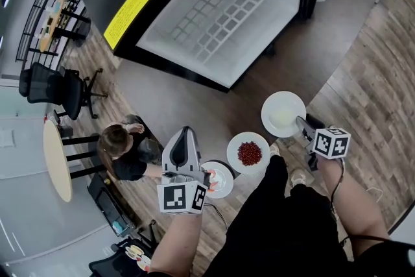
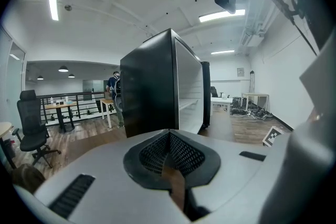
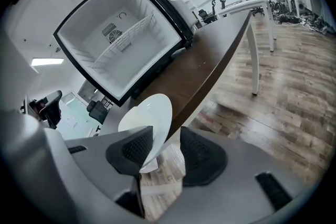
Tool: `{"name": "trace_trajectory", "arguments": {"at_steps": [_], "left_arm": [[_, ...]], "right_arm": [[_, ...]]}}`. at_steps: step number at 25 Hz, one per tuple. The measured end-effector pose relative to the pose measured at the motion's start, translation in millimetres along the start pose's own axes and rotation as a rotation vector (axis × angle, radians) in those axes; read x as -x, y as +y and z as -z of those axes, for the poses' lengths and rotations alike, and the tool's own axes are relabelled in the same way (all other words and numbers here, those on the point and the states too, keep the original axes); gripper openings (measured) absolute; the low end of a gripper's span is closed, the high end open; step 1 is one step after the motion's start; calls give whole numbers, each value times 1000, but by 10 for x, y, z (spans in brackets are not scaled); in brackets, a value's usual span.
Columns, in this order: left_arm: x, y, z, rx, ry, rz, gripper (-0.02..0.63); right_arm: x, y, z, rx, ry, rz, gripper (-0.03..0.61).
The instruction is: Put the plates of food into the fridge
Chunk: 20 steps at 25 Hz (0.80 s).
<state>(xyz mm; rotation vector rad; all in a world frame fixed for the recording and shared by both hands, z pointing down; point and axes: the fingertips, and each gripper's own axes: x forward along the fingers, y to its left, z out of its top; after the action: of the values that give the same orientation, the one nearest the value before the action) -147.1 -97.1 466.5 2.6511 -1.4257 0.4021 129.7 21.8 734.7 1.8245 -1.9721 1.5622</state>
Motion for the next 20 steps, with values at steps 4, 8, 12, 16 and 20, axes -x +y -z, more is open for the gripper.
{"name": "trace_trajectory", "arguments": {"at_steps": [4, 8, 12, 16, 20], "left_arm": [[-12, 20, 25, 6, 5, 13, 4], [-20, 48, -11, 7, 0, 20, 4], [-50, 104, -43, 10, -9, 34, 3], [-83, 109, 35, 21, 0, 54, 4], [-117, 114, -1, 29, -17, 71, 4]], "right_arm": [[-14, 87, -8, -12, 1, -26, 103], [-4, 76, 13, -44, 7, -17, 92], [18, 116, -22, -91, -4, -25, 78], [40, 147, -47, -147, -19, -17, 67], [81, 260, -152, -113, -40, -32, 48]]}}
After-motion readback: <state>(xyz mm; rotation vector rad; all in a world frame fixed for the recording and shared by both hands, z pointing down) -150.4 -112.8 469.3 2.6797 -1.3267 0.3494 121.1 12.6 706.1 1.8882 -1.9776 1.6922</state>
